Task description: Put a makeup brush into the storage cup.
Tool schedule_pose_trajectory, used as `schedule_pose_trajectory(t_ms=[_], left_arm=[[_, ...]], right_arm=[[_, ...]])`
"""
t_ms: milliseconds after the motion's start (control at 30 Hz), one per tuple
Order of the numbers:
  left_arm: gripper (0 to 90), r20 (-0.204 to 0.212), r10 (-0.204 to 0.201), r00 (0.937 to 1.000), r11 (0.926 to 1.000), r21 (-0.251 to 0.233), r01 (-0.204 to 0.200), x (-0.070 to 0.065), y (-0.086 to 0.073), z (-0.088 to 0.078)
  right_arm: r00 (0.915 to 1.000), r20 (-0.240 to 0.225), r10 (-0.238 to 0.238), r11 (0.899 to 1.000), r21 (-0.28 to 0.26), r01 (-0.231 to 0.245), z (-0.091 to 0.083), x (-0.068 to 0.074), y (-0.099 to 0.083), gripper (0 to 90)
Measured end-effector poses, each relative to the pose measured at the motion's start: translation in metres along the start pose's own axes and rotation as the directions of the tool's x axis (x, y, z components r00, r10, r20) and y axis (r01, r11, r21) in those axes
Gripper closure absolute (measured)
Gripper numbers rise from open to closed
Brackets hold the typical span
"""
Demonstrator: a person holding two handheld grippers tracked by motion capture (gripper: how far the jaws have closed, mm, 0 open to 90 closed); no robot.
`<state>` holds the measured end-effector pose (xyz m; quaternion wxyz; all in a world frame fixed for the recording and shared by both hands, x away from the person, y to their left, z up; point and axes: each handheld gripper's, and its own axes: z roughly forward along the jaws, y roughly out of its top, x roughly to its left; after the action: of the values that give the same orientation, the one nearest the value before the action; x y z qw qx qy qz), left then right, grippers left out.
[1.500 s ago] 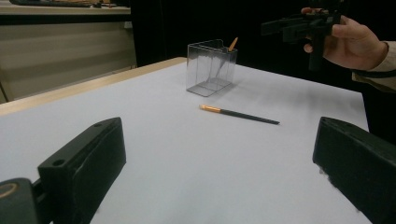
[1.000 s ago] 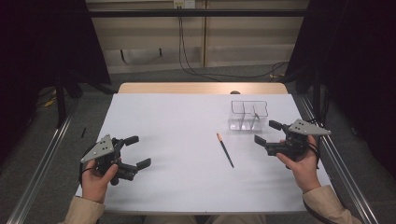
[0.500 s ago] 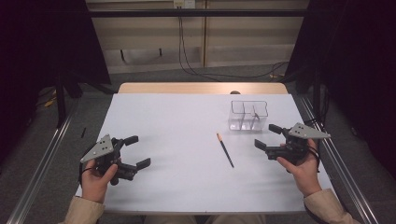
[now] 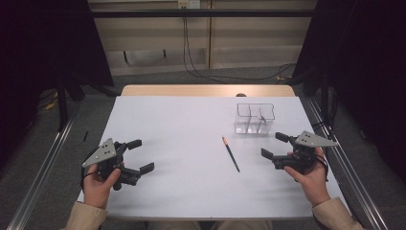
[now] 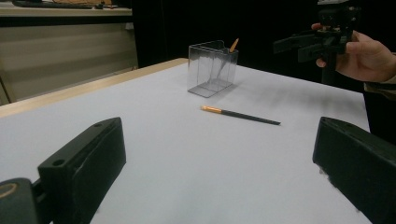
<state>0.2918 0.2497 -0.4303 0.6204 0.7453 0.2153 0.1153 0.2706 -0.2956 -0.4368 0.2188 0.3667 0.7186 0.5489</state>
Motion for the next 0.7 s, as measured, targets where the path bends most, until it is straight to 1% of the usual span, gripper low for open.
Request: schedule_pose_trajectory(t_ms=[167,267,500,700], left_arm=[[2.6,-0.004,0.002,1.0,1.0,0.0,-0.002,-0.0005,-0.0002,-0.0022],[2.6,-0.006,-0.004,1.0,1.0,-0.003,0.004,-0.001,-0.0004,-0.0029],[2.6,-0.002,0.004,1.0,1.0,-0.002,-0.004,0.0,-0.0003,-0.0019],[2.6,-0.004,0.005,1.0,1.0,-0.003,-0.005,-0.0003,0.0003,-0.0015]], right_arm=[[1.0,-0.006,0.0,1.0,0.004,0.0,-0.0012,0.0027,-0.0025,10.8],[1.0,-0.008,0.002,1.0,0.01,-0.002,-0.0027,0.0046,-0.0046,10.7],[0.9999,-0.013,0.001,1.0,0.01,-0.001,-0.0074,0.0085,-0.0071,10.7],[1.0,-0.007,0.002,1.0,0.009,-0.002,-0.0099,0.0079,-0.0081,10.7]])
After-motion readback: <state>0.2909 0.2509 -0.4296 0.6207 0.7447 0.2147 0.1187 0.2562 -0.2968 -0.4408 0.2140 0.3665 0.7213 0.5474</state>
